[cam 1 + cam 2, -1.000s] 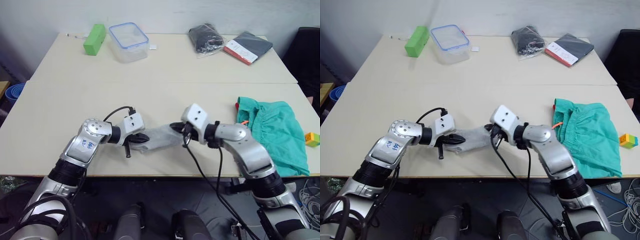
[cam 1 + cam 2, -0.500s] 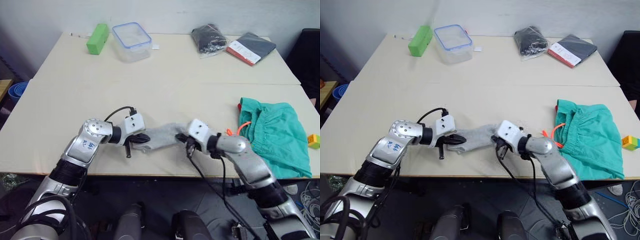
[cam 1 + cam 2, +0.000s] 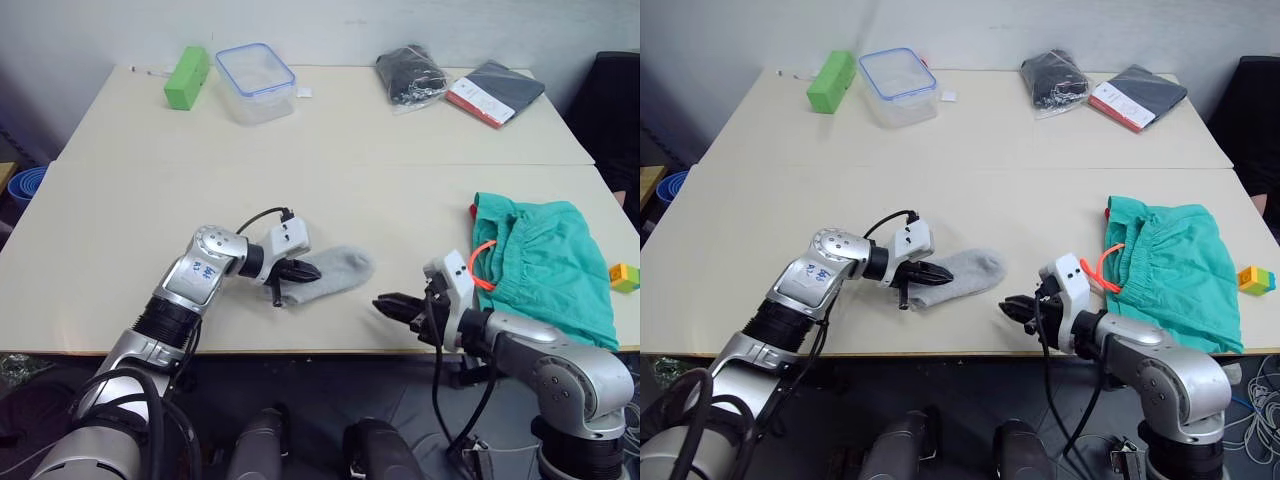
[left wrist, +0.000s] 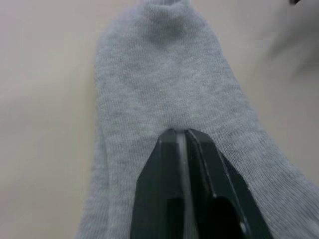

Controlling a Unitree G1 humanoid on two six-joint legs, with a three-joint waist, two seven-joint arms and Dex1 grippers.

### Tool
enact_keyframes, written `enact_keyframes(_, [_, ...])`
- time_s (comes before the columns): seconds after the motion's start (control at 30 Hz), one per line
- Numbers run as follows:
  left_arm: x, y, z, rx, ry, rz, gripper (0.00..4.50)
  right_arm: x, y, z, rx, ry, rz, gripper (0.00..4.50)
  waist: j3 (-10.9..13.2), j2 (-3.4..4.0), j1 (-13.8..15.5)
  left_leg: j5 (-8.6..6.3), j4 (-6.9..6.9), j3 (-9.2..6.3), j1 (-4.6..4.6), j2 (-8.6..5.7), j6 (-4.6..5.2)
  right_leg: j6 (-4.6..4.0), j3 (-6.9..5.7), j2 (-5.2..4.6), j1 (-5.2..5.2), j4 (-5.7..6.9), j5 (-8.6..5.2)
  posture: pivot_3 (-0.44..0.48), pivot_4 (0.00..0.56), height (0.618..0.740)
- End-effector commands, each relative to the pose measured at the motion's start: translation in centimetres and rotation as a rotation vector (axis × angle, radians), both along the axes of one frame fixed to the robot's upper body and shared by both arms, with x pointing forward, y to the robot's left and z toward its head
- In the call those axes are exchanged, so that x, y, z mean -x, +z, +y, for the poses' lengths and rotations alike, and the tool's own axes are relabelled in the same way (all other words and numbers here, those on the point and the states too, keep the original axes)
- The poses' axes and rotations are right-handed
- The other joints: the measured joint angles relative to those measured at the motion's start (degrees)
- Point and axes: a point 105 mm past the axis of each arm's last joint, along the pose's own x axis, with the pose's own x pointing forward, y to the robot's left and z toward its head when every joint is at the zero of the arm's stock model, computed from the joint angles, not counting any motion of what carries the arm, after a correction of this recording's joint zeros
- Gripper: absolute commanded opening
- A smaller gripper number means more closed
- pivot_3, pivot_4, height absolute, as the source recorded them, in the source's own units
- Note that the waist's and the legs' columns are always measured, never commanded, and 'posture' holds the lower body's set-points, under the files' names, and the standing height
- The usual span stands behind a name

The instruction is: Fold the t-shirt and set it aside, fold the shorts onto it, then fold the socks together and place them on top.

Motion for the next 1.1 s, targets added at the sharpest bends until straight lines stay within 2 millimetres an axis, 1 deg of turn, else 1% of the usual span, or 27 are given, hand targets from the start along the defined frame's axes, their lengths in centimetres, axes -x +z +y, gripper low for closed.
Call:
enact_keyframes(0.03, [-0.3, -0.3, 0.5, -0.038, 0.013, -0.017, 1.56, -0.5, -0.4, 0.4, -0.087, -0.053, 0.087, 2.36, 0.0, 0.00, 0.0, 0.00, 0.00, 0.00, 0.00, -0.01, 0.00, 0.00, 0.00, 0.00, 0.00, 0.00, 0.00, 0.000, 0.150, 0.740])
enact_keyframes(0.13, [0.0, -1.0, 0.9, -0.085, -0.006, -0.030, 2.47, -2.1, -1.1, 0.9, -0.194, -0.120, 0.190, 3.38, 0.0, 0.00, 0.0, 0.00, -0.04, 0.01, 0.02, -0.01, 0.00, 0.00, 0.01, 0.00, 0.00, 0.01, 0.00, 0.000, 0.150, 0.740])
enact_keyframes(0.23, [0.3, -1.0, 1.2, -0.089, -0.007, -0.028, 3.35, -3.8, -1.5, 1.3, -0.284, -0.172, 0.275, 4.40, 0.0, 0.00, -0.2, 0.01, -0.21, 0.07, 0.14, -0.02, -0.02, -0.01, 0.07, 0.00, 0.00, 0.01, 0.01, 0.000, 0.150, 0.740])
enact_keyframes(0.27, [0.3, -0.9, 1.2, -0.089, -0.003, -0.031, 3.65, -4.5, -1.6, 1.6, -0.307, -0.186, 0.302, 4.50, -0.1, 0.01, -0.2, 0.02, -0.25, 0.08, 0.19, -0.02, -0.03, -0.01, 0.09, 0.00, 0.00, 0.01, 0.01, 0.000, 0.150, 0.740])
enact_keyframes(0.33, [0.4, -0.6, 1.3, -0.067, 0.001, -0.031, 4.22, -5.3, -1.8, 2.1, -0.331, -0.195, 0.342, 4.50, -0.1, 0.00, -0.2, 0.03, -0.29, 0.09, 0.21, -0.02, -0.05, -0.02, 0.09, 0.00, 0.00, 0.04, 0.01, 0.000, 0.150, 0.740])
enact_keyframes(0.4, [0.7, -0.2, 1.2, -0.043, 0.000, -0.020, 4.22, -5.5, -2.1, 2.3, -0.327, -0.197, 0.363, 4.50, -0.1, 0.00, -0.2, 0.03, -0.30, 0.10, 0.22, -0.02, -0.05, -0.02, 0.11, 0.00, 0.00, 0.05, 0.01, 0.000, 0.150, 0.740])
enact_keyframes(0.43, [0.7, 0.2, 1.2, -0.027, 0.009, -0.021, 4.10, -5.7, -2.3, 2.3, -0.329, -0.206, 0.379, 4.50, -0.1, -0.02, -0.2, 0.03, -0.30, 0.10, 0.22, -0.02, -0.05, -0.02, 0.13, 0.00, 0.00, 0.04, 0.01, 0.000, 0.150, 0.740])
enact_keyframes(0.5, [0.5, 1.0, 1.2, -0.002, 0.035, -0.028, 3.64, -5.9, -2.6, 2.3, -0.329, -0.214, 0.393, 4.50, -0.2, -0.03, -0.2, 0.03, -0.31, 0.10, 0.23, -0.02, -0.05, -0.02, 0.13, 0.00, -0.01, 0.05, 0.01, 0.000, 0.150, 0.740])
enact_keyframes(0.6, [0.2, 1.7, 1.3, 0.012, 0.060, -0.037, 2.72, -6.1, -2.8, 2.1, -0.326, -0.223, 0.400, 4.50, -0.3, -0.05, -0.2, 0.03, -0.33, 0.13, 0.27, -0.02, -0.05, -0.02, 0.15, 0.00, 0.00, 0.05, 0.01, 0.000, 0.150, 0.740])
enact_keyframes(0.67, [0.3, 2.5, 1.4, 0.038, 0.066, -0.028, 2.06, -6.2, -2.9, 2.0, -0.313, -0.226, 0.401, 4.50, -0.3, -0.08, -0.2, 0.03, -0.34, 0.13, 0.26, -0.02, -0.05, -0.02, 0.17, 0.00, 0.00, 0.04, 0.01, 0.000, 0.150, 0.740])
enact_keyframes(0.73, [0.7, 3.4, 1.4, 0.073, 0.059, -0.017, 2.06, -6.0, -3.0, 2.0, -0.296, -0.224, 0.399, 4.50, -0.3, -0.09, -0.2, 0.03, -0.36, 0.14, 0.26, -0.02, -0.05, -0.02, 0.17, 0.00, -0.01, 0.04, 0.01, 0.000, 0.150, 0.740])
enact_keyframes(0.83, [0.8, 4.0, 1.8, 0.094, 0.064, -0.027, 2.06, -5.9, -3.2, 1.8, -0.279, -0.225, 0.397, 4.50, -0.4, -0.09, -0.2, 0.03, -0.39, 0.15, 0.27, -0.02, -0.05, -0.02, 0.18, 0.00, -0.01, 0.02, 0.01, 0.000, 0.150, 0.740])
enact_keyframes(0.87, [0.9, 4.1, 1.8, 0.101, 0.065, -0.023, 2.06, -5.9, -3.2, 1.8, -0.278, -0.225, 0.397, 4.50, -0.4, -0.09, -0.2, 0.03, -0.41, 0.15, 0.28, -0.02, -0.05, -0.02, 0.19, 0.00, -0.01, 0.01, 0.01, 0.000, 0.150, 0.740])
enact_keyframes(0.97, [1.2, 4.0, 1.7, 0.113, 0.048, -0.010, 1.47, -6.1, -3.2, 1.7, -0.281, -0.233, 0.398, 4.50, -0.6, -0.10, -0.2, 0.03, -0.46, 0.16, 0.29, -0.02, -0.06, -0.02, 0.20, -0.01, 0.00, -0.05, 0.01, 0.000, 0.150, 0.740])
enact_keyframes(1.1, [1.4, 2.1, 1.1, 0.058, 0.029, 0.013, 0.20, -6.6, -3.1, 1.7, -0.291, -0.247, 0.402, 4.50, -0.8, -0.11, -0.2, 0.04, -0.53, 0.18, 0.32, -0.02, -0.06, -0.03, 0.22, 0.00, 0.00, -0.10, 0.02, 0.000, 0.150, 0.740])
